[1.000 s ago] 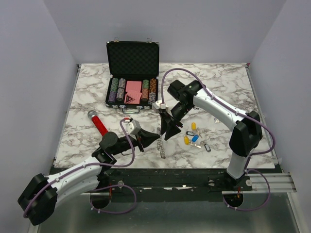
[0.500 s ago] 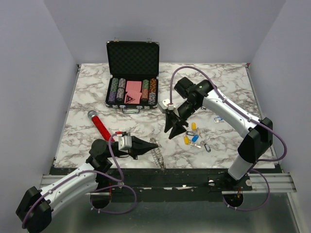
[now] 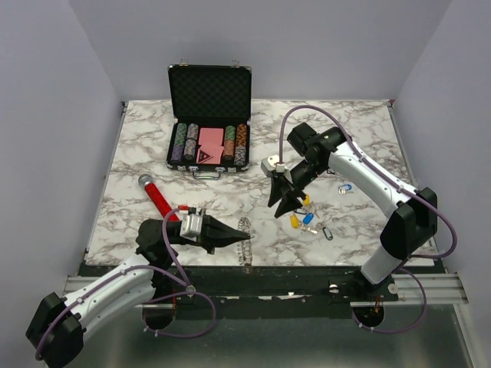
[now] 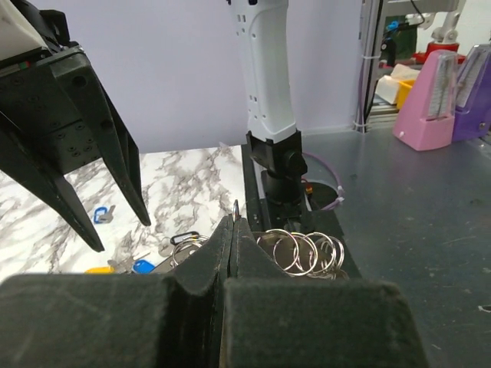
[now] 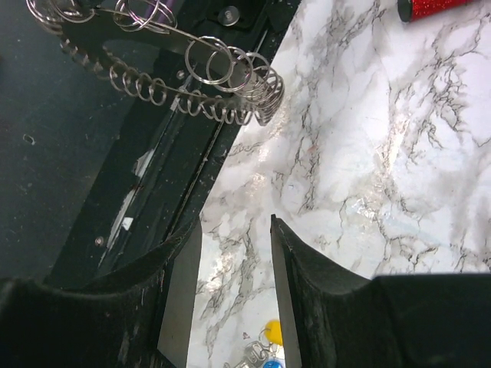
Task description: Put the keys on the keyring
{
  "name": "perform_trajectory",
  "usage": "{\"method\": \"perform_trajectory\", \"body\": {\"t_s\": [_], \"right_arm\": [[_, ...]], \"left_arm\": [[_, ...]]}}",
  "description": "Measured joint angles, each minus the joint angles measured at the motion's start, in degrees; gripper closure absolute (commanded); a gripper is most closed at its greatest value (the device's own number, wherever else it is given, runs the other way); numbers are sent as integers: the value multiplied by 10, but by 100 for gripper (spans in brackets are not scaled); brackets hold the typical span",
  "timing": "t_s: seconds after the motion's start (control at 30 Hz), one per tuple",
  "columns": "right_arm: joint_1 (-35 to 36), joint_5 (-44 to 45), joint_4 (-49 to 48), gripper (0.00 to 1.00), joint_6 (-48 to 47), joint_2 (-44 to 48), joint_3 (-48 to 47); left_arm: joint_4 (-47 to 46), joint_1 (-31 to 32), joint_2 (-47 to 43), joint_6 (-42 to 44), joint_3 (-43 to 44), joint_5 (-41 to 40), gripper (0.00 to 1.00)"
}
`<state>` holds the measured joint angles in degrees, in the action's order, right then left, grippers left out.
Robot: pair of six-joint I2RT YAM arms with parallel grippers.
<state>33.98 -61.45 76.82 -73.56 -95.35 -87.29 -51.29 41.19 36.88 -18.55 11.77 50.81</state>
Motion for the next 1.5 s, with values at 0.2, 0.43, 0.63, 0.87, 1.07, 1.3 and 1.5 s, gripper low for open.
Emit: {"method": "perform_trajectory", "body": {"t_s": [0.2,0.43,0.63,0.87,1.07,1.3,1.5], "right_arm": [[-3,-13,0,50,-5,7,7],[-3,-82,0,46,-4,7,24],[-3,-132,0,47,11,8,24],[2,-165,0,48,25,8,24],[16,-188,0,48,35,8,24],[23,-207,0,48,51,3,24],[27,-215,0,49,66,-12,24]], "left_arm": [[-42,-4,13,-43,1,11,100],[-30,-19,23,-94,9,-15,100],[-24,-41,45,-151,9,-55,100],[-44,-67,87,-223,8,-81,100],[-53,-70,117,-258,8,-84,100],[-70,-70,138,-269,8,-84,100],[-103,-70,169,-279,8,-83,100]]}}
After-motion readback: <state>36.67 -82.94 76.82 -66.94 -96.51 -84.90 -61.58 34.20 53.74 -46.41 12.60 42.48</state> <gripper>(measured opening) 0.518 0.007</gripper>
